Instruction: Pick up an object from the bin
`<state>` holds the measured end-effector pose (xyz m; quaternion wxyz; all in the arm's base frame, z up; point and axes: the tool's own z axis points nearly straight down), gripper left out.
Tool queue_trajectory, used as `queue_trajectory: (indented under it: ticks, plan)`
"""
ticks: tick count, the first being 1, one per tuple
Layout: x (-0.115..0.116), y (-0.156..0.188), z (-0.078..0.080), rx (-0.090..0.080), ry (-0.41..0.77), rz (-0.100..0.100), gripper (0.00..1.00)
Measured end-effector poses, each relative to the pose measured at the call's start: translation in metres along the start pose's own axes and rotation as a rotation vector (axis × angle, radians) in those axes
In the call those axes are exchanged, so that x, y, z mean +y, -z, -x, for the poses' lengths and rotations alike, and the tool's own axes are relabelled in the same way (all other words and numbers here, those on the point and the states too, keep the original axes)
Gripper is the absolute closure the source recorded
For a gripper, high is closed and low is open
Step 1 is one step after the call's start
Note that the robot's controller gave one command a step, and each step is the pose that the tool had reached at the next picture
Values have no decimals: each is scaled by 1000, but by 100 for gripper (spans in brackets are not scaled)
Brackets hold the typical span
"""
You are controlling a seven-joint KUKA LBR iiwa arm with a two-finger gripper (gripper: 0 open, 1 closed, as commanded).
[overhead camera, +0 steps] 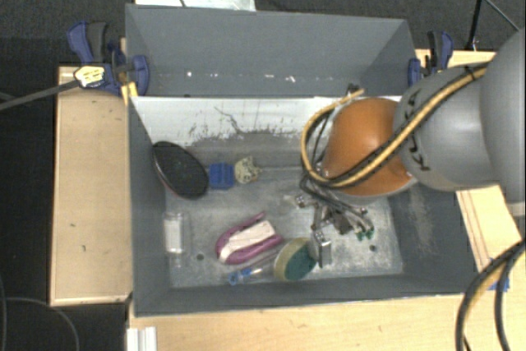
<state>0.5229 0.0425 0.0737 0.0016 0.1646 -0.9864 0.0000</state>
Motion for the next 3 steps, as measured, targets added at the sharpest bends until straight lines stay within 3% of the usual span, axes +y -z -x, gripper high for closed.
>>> queue_trajectory:
  ticks: [1,2,3]
  plan:
    - [17,-2,-35,-10,227,-4,0]
    - [18,-2,-35,-10,230,-2,100]
    - [-8,136,-29,-13,276,-5,100]
